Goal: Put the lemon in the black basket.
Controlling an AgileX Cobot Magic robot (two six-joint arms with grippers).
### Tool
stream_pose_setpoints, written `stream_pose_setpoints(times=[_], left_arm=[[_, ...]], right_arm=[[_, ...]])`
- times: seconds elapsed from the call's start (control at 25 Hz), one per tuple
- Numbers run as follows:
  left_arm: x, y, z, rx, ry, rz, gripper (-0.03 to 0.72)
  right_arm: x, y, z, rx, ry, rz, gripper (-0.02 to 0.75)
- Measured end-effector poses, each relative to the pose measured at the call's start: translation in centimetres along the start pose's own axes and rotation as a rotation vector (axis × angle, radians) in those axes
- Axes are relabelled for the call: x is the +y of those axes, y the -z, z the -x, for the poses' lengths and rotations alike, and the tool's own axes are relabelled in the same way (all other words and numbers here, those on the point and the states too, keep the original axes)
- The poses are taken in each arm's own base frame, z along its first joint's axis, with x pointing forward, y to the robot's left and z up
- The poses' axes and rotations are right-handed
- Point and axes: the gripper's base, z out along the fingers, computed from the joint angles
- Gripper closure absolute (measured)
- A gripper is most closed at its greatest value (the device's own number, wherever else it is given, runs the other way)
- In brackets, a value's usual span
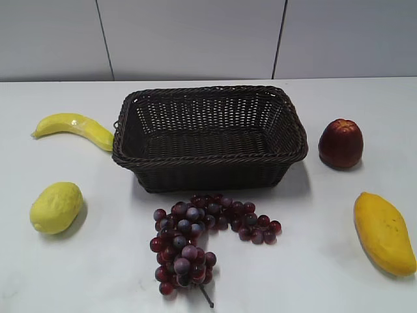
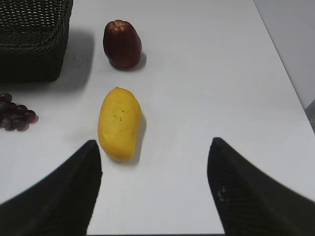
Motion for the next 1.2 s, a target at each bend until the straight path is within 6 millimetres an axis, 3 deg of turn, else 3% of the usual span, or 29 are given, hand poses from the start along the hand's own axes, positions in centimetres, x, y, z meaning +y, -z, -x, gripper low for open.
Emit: stream_pose_setpoints(times=[1.0, 1.2], left_arm=[[0.0, 0.0, 0.0, 0.0, 0.0, 0.0, 0.095], [0.1, -0.7, 2.3, -0.005, 0.03, -0.03, 0.078]], right_arm=[[0.0, 0.0, 0.0, 0.0, 0.0, 0.0, 0.186], [0.0, 0.0, 0.0, 0.0, 0.0, 0.0, 0.186]])
